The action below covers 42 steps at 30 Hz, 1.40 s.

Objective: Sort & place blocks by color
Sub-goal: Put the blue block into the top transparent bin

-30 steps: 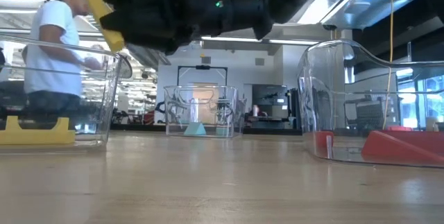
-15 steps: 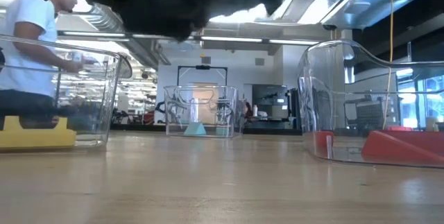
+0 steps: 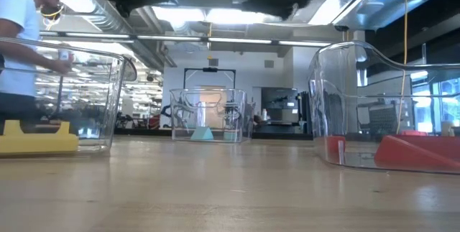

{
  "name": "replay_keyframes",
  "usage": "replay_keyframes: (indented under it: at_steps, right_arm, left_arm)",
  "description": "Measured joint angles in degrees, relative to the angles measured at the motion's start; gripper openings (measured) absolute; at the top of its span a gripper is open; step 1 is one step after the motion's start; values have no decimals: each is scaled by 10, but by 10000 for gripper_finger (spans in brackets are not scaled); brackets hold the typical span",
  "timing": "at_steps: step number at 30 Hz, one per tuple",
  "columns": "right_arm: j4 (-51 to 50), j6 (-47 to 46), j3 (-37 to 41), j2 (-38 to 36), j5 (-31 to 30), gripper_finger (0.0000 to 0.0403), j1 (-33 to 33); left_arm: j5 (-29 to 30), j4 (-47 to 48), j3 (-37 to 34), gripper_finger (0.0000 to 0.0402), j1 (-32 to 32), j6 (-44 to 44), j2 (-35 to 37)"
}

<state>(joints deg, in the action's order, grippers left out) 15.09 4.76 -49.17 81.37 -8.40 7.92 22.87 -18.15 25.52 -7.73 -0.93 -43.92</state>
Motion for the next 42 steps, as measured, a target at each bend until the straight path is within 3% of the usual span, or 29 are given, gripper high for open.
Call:
replay_keyframes:
  at_steps: [5,11,22,25,28,32,36,42]
  right_arm:
    - [137,-23,109,-100,0,227,3]
    - [252,-13,169,-120,4,228,3]
    - [266,-75,164,-121,9,228,-2]
    - [179,-164,119,-141,81,228,7]
    - [-6,-275,43,-148,110,228,50]
    - [-250,-414,-76,-122,63,228,153]
    - [-437,-623,-191,-63,9,228,269]
    - [-626,-988,-344,63,1,228,408]
  left_arm:
    - [0,3,0,149,1,0,-2]
    - [0,0,0,149,1,0,-7]
    - [0,2,0,149,1,0,-8]
    - [0,2,0,149,1,0,-8]
    - [0,7,0,149,1,0,-8]
    - [0,11,0,149,1,0,-8]
    - [1,17,0,149,1,0,-8]
    - [4,17,0,149,1,0,-8]
